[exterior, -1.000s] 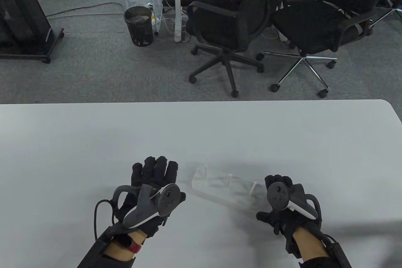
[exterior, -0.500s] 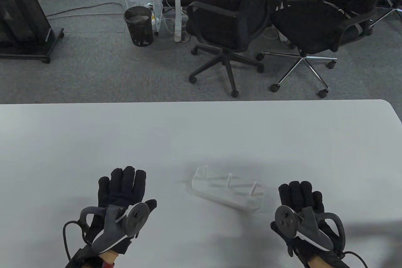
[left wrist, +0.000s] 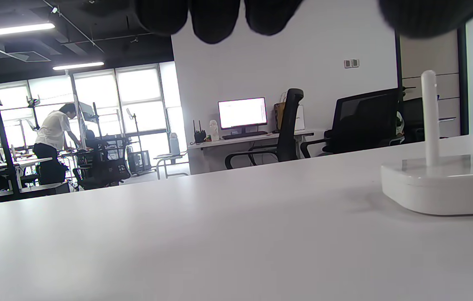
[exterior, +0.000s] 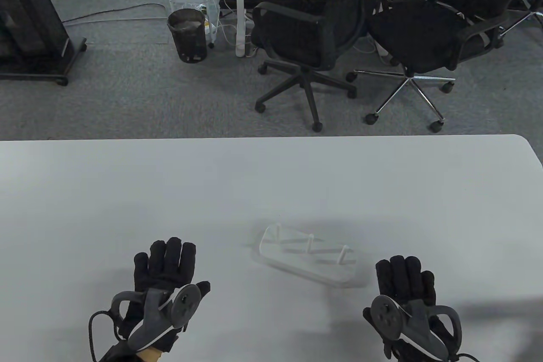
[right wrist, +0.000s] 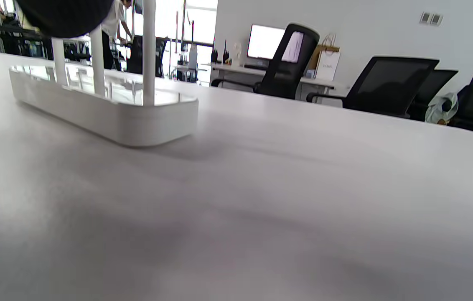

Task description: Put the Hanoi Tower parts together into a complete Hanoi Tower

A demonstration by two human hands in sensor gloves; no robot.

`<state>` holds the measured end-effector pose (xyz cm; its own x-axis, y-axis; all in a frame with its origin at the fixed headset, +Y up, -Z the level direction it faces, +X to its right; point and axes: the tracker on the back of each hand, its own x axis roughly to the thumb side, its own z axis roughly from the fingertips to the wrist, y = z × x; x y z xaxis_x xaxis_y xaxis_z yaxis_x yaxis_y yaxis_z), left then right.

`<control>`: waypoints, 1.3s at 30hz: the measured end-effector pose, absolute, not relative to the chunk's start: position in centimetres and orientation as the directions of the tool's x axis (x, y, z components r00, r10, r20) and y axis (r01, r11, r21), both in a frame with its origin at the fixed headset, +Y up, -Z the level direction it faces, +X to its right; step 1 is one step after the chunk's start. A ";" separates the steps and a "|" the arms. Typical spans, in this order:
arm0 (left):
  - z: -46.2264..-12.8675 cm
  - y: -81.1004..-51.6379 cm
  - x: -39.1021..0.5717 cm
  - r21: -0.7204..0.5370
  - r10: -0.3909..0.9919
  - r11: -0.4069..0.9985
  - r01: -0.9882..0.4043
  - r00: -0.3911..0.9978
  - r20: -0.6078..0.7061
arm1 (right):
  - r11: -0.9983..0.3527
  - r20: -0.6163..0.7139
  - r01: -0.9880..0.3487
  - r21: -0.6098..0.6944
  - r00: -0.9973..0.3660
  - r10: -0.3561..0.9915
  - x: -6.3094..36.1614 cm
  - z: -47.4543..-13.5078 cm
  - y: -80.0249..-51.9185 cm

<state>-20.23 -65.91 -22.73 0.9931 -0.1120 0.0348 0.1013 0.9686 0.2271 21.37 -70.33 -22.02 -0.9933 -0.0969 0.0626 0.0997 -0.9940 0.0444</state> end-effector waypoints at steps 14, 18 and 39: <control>-22.6 -66.3 -20.7 0.215 -0.103 0.972 0.095 0.994 0.025 | -0.986 0.070 0.160 0.050 -0.985 -0.156 21.0 -21.7 -71.0; -22.6 -66.3 -20.8 0.217 -0.097 0.972 0.091 0.995 0.019 | -0.985 0.072 0.163 0.062 -0.985 -0.158 20.9 -21.7 -71.2; -22.9 -66.6 -21.2 0.208 -0.090 0.974 0.088 0.996 0.004 | -0.984 0.083 0.161 0.077 -0.984 -0.155 20.8 -21.5 -71.6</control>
<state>-21.24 -66.64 -22.88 0.9959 -0.0904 0.0042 0.0875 0.9742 0.2081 20.76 -71.58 -21.53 -0.9844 -0.1550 0.0830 0.1614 -0.9839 0.0772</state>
